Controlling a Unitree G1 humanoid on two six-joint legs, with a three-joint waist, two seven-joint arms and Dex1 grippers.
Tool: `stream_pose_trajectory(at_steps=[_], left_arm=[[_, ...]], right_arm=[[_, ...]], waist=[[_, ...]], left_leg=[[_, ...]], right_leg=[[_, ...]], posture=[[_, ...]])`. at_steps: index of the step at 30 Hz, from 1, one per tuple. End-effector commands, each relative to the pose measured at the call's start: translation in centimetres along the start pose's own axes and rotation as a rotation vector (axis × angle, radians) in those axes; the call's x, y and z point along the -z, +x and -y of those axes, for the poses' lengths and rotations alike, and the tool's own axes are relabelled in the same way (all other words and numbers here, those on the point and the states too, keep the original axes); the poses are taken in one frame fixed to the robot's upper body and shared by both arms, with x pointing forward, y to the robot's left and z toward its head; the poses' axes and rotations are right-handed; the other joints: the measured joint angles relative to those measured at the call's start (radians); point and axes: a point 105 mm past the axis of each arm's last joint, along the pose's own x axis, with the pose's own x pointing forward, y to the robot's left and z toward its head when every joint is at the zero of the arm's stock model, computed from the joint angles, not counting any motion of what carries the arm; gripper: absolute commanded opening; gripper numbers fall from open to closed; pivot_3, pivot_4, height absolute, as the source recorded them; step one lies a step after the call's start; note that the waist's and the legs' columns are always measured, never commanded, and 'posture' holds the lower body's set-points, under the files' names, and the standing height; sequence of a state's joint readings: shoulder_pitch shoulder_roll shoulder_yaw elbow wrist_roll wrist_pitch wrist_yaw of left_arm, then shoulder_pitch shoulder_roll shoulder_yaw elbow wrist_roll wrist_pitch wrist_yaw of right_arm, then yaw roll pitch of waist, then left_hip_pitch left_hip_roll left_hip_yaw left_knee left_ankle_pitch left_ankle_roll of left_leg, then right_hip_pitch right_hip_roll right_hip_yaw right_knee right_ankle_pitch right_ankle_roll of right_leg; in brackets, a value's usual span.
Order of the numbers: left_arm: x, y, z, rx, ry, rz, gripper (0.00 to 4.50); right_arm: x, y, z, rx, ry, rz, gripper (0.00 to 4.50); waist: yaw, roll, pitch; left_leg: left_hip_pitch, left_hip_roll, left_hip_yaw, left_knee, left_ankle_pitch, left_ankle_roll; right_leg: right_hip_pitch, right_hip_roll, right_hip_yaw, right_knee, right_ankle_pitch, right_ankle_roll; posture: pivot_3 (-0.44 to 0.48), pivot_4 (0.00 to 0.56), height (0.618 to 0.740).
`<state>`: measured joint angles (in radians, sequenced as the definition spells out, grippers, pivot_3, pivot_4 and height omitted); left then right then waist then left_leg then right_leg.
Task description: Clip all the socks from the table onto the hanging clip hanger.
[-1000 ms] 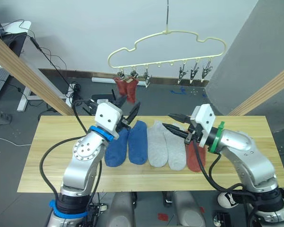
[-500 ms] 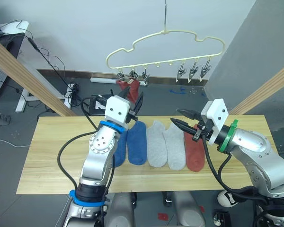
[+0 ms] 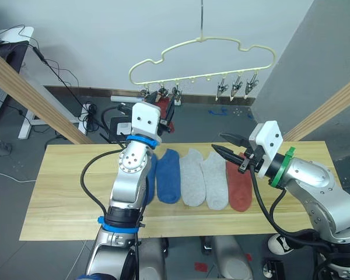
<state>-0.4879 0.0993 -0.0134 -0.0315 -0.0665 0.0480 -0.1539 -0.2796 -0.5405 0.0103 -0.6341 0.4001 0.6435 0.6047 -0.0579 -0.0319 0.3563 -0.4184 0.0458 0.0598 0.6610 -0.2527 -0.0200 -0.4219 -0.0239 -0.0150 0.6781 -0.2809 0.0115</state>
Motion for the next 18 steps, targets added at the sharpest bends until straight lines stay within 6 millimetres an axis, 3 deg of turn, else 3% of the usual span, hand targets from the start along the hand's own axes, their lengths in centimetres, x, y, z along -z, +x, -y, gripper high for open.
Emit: stream_pose_trajectory(at_steps=[1,12,18], left_arm=[[-1.5,0.6,0.2,-0.007,0.006,0.066,2.47],[-1.8,0.3,0.2,0.000,0.051,0.082,2.47],[-1.7,0.9,1.5,0.074,0.028,0.080,2.47]], right_arm=[[-1.4,-0.4,0.2,0.017,-0.039,0.045,1.72],[-1.3,-0.4,0.3,0.028,-0.032,0.048,1.72],[-1.3,-0.4,0.4,0.033,-0.028,0.050,1.72]], waist=[[0.000,0.000,0.000],[-0.001,0.000,0.000],[0.000,0.000,0.000]], left_leg=[[0.000,0.000,0.000,0.000,0.000,0.000],[0.000,0.000,0.000,0.000,0.000,0.000],[0.000,0.000,0.000,0.000,0.000,0.000]], right_leg=[[0.000,0.000,0.000,0.000,0.000,0.000],[0.000,0.000,0.000,0.000,0.000,0.000],[0.000,0.000,0.000,0.000,0.000,0.000]], posture=[[-0.180,0.373,0.740],[-0.178,0.374,0.740],[-0.178,0.374,0.740]])
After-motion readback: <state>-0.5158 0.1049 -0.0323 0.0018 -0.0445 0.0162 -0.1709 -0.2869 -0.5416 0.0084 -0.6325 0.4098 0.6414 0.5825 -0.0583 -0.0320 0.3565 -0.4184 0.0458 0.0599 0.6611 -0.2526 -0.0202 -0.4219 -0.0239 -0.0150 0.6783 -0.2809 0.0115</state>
